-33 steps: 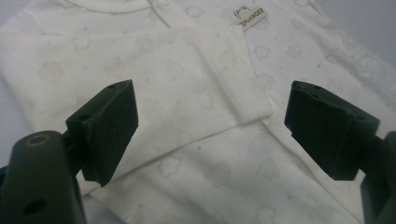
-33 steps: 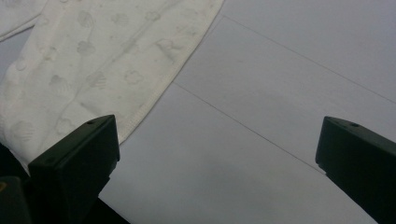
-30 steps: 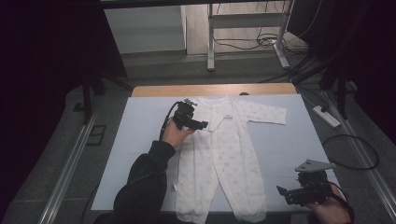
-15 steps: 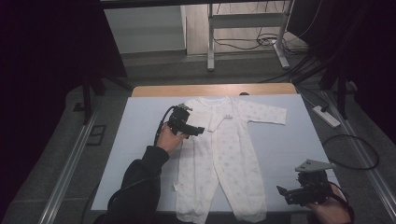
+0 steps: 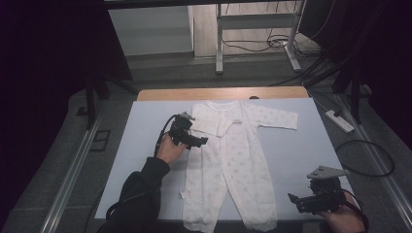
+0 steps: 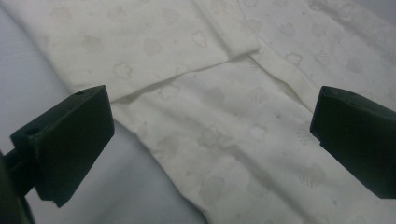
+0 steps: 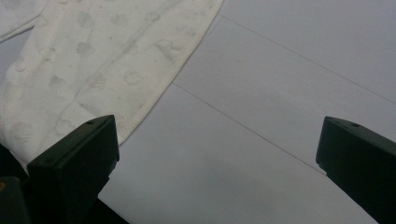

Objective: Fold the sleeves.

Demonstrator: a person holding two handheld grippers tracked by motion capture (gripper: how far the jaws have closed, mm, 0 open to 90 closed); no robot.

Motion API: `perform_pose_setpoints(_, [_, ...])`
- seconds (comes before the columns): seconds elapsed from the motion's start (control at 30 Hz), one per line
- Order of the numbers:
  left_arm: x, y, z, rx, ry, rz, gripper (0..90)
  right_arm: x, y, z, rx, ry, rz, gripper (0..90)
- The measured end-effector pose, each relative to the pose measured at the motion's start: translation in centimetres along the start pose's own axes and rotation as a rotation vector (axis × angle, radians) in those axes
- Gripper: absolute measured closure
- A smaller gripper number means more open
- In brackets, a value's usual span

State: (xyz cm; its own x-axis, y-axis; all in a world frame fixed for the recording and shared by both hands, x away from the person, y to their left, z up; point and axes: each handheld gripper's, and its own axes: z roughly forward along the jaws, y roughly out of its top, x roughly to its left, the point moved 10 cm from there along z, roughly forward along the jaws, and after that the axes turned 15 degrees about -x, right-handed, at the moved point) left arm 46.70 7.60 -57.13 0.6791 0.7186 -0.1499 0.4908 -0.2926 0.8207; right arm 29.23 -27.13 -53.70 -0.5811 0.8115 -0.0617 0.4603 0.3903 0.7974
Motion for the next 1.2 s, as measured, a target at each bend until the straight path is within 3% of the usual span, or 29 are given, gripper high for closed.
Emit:
perform_pose_setpoints(0.53, [-0.5,-1.0,-3.1,-0.045,-0.001,-0.029,0.0,0.0,0.0,0.0,-0.002,0.000,0.000,0.0])
perform_pose_setpoints(1.2, [-2.3,-2.7,-6.1,-0.066,0.014,0.019,0.0,-0.2,0.1,-0.1,-0.012,-0.011,0.013,0.0])
